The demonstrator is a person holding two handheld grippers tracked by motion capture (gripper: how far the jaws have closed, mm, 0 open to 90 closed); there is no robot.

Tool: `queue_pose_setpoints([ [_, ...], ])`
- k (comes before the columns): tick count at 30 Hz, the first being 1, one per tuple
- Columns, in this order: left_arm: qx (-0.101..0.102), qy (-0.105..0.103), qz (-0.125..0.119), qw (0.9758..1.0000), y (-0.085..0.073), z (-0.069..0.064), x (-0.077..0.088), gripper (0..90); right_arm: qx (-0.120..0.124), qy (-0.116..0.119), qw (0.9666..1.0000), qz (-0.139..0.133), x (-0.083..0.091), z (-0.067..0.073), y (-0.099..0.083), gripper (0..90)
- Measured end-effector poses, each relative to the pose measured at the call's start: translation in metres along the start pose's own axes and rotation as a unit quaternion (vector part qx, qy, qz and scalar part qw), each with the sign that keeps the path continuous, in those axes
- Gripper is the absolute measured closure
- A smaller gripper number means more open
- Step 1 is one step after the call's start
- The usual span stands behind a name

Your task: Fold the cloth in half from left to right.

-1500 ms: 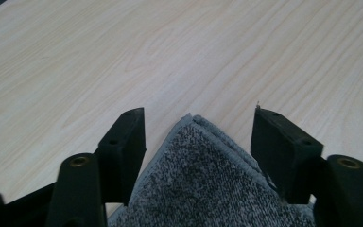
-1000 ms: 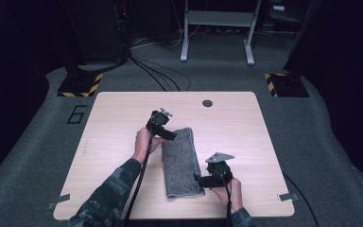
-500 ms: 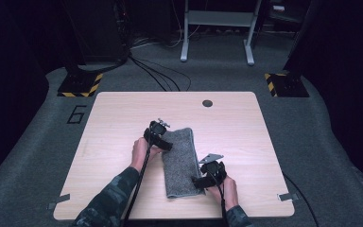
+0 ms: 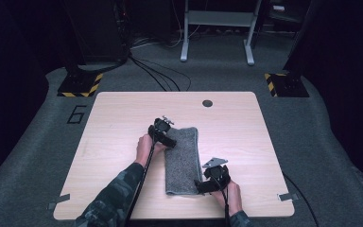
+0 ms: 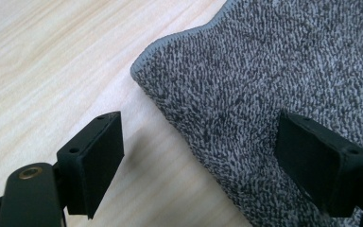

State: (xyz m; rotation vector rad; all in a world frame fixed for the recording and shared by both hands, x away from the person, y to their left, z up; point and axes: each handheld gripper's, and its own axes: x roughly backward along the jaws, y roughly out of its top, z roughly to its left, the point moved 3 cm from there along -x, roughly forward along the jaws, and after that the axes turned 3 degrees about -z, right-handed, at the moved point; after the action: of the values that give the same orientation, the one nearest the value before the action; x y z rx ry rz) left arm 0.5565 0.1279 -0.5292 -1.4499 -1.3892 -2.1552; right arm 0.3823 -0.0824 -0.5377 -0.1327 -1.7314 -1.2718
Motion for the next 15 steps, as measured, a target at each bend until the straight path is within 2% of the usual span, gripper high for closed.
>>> queue_pose_setpoints([
  [1, 0.000, -0.004, 0.003, 1.0000, 0.001, 0.000, 0.000, 16.3, -0.005, 0.001, 1.0000, 0.003, 0.002, 0.002, -0.002, 14.7],
  [2, 0.000, -0.003, 0.000, 1.0000, 0.002, 0.000, -0.001, 16.2, 0.002, 0.001, 1.0000, 0.003, 0.004, 0.001, -0.004, 14.8],
  [5, 0.000, -0.007, 0.000, 1.0000, 0.003, 0.000, -0.003, 16.1, 0.000, 0.002, 0.9999, 0.011, 0.012, 0.001, -0.013, 14.9],
  [8, -0.002, -0.011, -0.003, 0.9999, 0.004, 0.000, -0.003, 15.9, -0.008, 0.010, 0.9998, 0.016, 0.019, 0.001, -0.019, 15.1],
  [9, -0.002, -0.013, -0.004, 0.9999, 0.004, 0.000, -0.002, 15.9, -0.012, 0.015, 0.9998, 0.011, 0.020, -0.001, -0.018, 15.1],
  [10, 0.003, -0.019, -0.006, 0.9998, 0.003, 0.001, -0.001, 15.9, -0.022, 0.019, 0.9995, 0.012, 0.022, -0.002, -0.017, 15.1],
  [11, 0.009, -0.025, -0.012, 0.9996, 0.003, 0.002, 0.000, 15.8, -0.017, 0.022, 0.9996, 0.000, 0.022, -0.006, -0.014, 15.2],
  [12, 0.015, -0.032, -0.015, 0.9993, 0.003, 0.003, 0.001, 15.7, -0.024, 0.026, 0.9994, -0.003, 0.023, -0.009, -0.009, 15.2],
  [14, 0.025, -0.036, -0.024, 0.9988, 0.003, 0.005, 0.004, 15.4, -0.010, 0.030, 0.9994, -0.014, 0.022, -0.017, -0.001, 15.3],
  [15, 0.026, -0.039, -0.024, 0.9986, 0.003, 0.007, 0.006, 15.4, -0.010, 0.031, 0.9993, -0.020, 0.021, -0.021, 0.005, 15.5],
])
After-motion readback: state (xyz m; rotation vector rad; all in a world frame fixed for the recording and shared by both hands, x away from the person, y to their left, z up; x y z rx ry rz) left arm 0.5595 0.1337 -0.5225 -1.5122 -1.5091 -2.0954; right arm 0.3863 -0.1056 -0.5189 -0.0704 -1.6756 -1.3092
